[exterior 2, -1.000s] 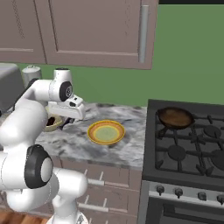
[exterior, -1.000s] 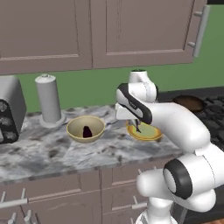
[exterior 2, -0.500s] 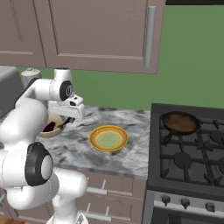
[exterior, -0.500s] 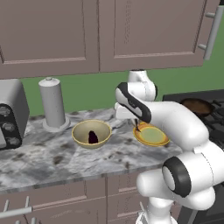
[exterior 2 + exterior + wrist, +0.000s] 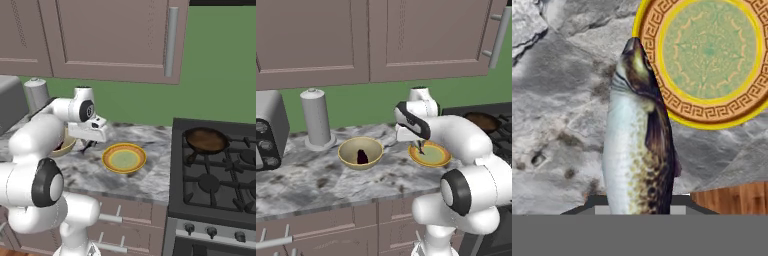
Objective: Place the fish on the plate and place the eggplant on the same plate.
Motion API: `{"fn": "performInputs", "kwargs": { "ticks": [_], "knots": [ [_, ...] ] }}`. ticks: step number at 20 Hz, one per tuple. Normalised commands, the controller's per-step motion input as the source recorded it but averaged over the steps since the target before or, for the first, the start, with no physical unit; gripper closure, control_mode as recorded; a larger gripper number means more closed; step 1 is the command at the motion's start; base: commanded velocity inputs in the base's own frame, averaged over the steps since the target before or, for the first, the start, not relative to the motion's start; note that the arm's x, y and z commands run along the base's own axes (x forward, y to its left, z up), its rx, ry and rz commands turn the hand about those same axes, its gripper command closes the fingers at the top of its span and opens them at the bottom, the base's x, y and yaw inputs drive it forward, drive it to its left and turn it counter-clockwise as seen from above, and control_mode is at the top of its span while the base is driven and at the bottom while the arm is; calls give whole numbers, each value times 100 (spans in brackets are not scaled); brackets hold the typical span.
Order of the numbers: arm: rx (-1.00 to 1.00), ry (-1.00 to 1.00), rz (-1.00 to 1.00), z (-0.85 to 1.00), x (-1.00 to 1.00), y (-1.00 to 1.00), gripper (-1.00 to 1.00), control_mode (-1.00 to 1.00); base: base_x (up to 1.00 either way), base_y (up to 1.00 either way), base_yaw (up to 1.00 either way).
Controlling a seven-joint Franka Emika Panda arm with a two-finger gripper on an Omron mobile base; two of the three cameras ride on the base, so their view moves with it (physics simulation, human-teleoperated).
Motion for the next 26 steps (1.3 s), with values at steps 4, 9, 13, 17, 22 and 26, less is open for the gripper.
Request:
{"fn": "performInputs", "kwargs": {
  "ticks": [4,9,13,17,22,26],
  "knots": [
    [0,2,0,-21,42,-81,100,-100,0,0,0],
    [1,0,0,-31,54,-93,100,-100,0,0,0],
    [0,0,0,-29,43,-73,100,-100,0,0,0],
    [0,0,0,-33,14,-46,100,-100,0,0,0],
    [0,0,0,-39,15,-21,100,-100,0,0,0],
    [0,0,0,-42,9,-5,100,-100,0,0,0]
  ]
}}
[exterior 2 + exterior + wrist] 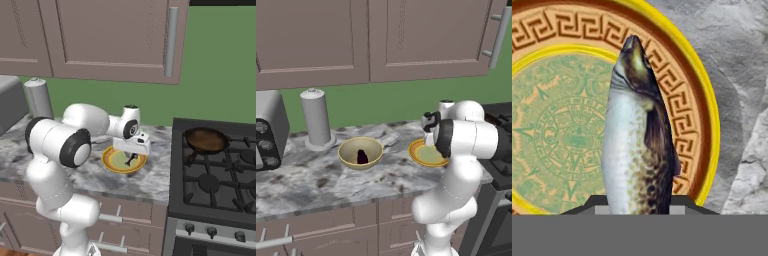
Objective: Place the fish on the plate and place the eggplant on the same plate.
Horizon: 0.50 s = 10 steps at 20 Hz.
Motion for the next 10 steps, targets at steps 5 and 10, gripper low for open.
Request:
{"fn": "performInputs", "kwargs": {
  "ticks": [5,10],
  "knots": [
    [0,0,0,-29,13,0,100,-100,0,0,0],
    [2,0,0,-10,0,-1,-100,-100,0,0,0]
  ]
}}
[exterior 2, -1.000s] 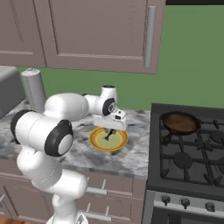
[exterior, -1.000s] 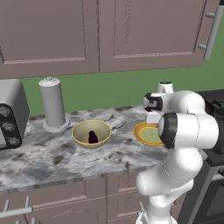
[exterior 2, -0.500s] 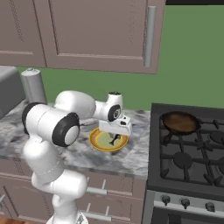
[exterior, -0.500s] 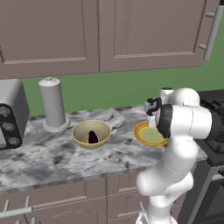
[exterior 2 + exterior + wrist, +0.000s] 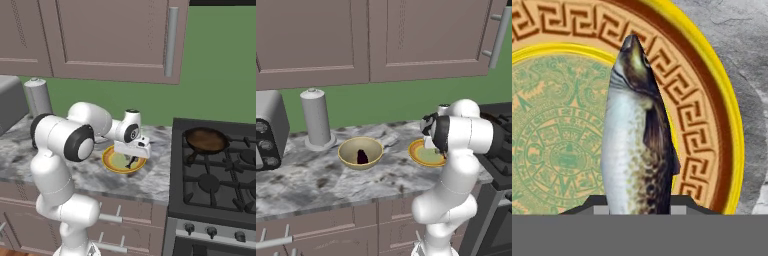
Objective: Place the fish on the plate and place the eggplant on the same plate.
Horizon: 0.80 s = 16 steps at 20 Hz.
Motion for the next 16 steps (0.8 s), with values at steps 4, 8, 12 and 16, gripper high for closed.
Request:
{"fn": "performInputs", "kwargs": {
  "ticks": [4,8,12,16],
  "knots": [
    [0,0,1,0,1,-1,-100,-100,0,0,0],
    [0,0,0,0,0,0,-100,-100,0,0,0],
    [0,-3,0,38,-11,0,-100,-100,0,0,0],
    [1,-6,0,77,-46,17,-100,-100,0,0,0]
  ]
}}
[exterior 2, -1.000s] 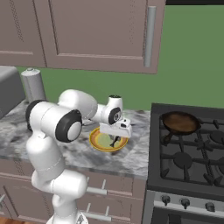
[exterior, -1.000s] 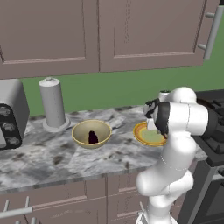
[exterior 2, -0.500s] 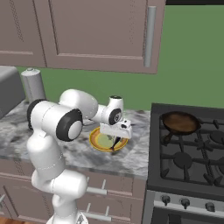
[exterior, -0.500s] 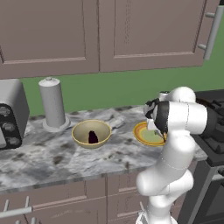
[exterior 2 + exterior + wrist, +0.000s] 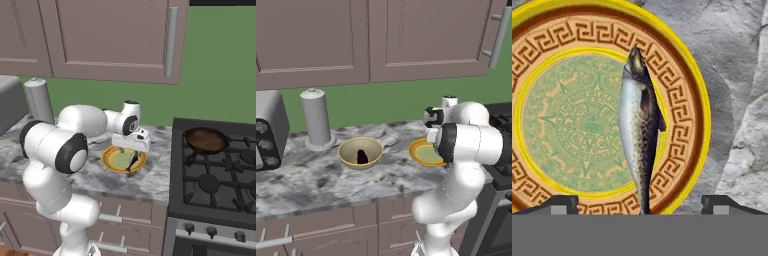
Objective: Place the fish on the plate and place the eggplant on the same plate.
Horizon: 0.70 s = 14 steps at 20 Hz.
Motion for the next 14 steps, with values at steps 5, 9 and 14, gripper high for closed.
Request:
{"fn": "performInputs", "kwargs": {
  "ticks": [5,9,14],
  "knots": [
    [1,-5,0,38,-76,50,-100,-100,0,0,0],
    [0,-9,0,34,-67,80,-100,-100,0,0,0],
    [0,-10,-1,66,-56,81,-100,-100,0,0,0]
  ]
}}
